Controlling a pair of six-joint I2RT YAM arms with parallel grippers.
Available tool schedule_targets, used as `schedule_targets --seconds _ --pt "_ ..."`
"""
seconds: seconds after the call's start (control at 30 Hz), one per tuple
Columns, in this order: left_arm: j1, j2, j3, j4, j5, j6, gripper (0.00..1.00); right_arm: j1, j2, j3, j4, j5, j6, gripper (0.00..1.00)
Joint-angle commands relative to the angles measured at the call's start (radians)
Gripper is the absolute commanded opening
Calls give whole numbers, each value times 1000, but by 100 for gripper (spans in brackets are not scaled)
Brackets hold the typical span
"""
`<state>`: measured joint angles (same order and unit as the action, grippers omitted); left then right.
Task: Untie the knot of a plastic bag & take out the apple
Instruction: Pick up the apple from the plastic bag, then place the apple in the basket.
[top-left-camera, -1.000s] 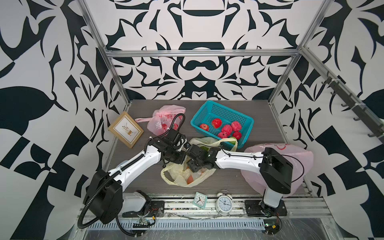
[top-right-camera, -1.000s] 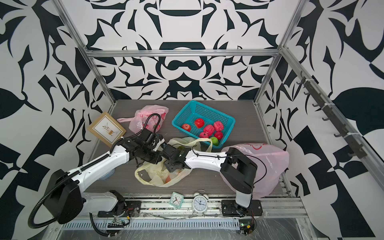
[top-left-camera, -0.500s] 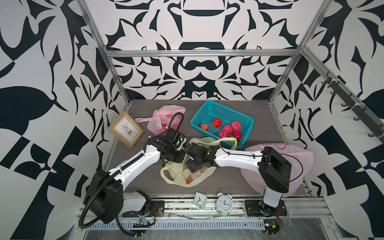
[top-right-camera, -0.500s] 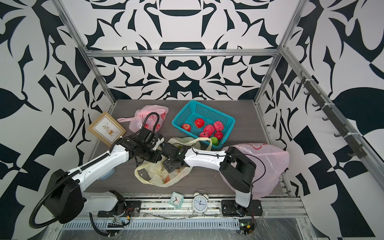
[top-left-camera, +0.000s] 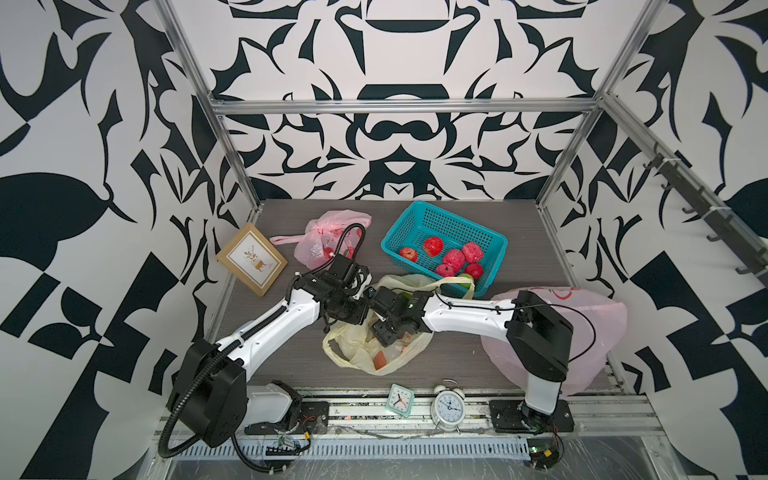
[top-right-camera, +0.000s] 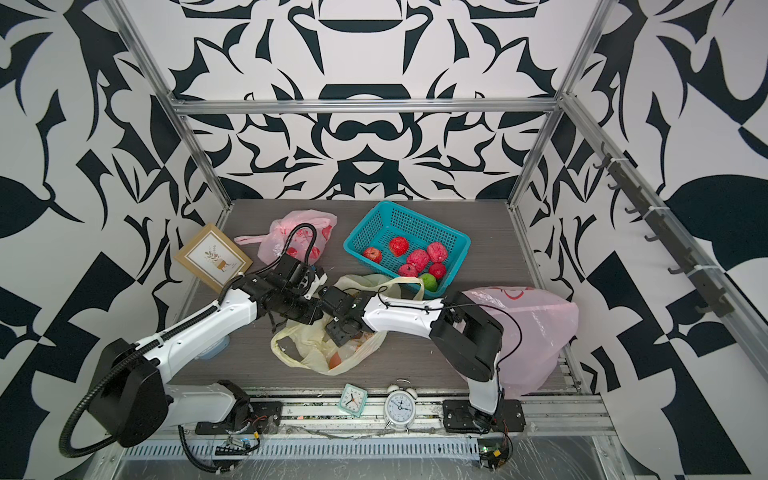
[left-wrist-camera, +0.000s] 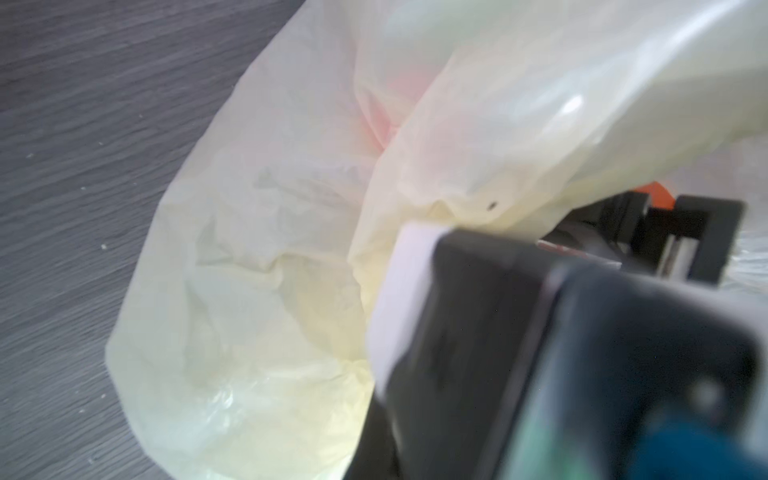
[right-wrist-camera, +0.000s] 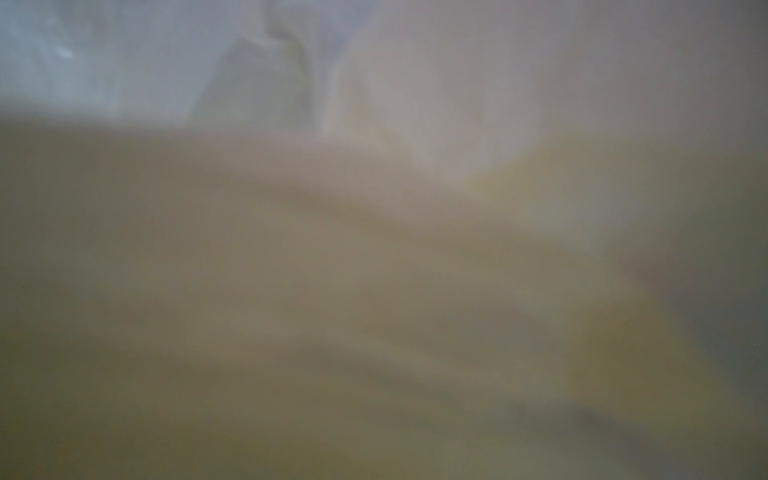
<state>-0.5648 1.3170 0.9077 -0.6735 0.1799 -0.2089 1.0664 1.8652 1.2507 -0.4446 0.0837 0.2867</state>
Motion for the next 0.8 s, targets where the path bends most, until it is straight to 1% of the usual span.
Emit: schedule_targets --seconds 0.0,0.1,0.23,0.33,0.43,0.57,0.6,0.67,0.7,0.77 --pt "8 -17 -9 -5 5 8 2 -2 -31 14 -17 20 3 63" --pt "12 -16 -7 -5 -7 2 2 -3 -85 3 25 33 -8 58" --pt "18 -17 -6 -12 -43 -12 2 -5 -214 -25 109 34 -36 58" --pt "25 -28 -5 -14 -53 -17 2 -19 -332 -42 173 -11 -61 58" --pt "26 -35 0 -19 -59 -16 2 -55 -423 -33 193 -101 -72 58" --pt "26 -81 3 -24 -85 -16 2 -133 -526 -25 290 -316 -46 58" --pt "27 -86 5 -24 -92 -17 2 -159 -549 -16 313 -347 -40 58" --pt "26 -98 7 -25 -105 -16 3 -212 -583 10 337 -362 -38 59" --pt "26 -105 7 -24 -114 -15 3 -246 -592 33 333 -346 -37 59" --pt "26 -114 6 -22 -141 -22 4 -302 -588 82 300 -264 -68 60"
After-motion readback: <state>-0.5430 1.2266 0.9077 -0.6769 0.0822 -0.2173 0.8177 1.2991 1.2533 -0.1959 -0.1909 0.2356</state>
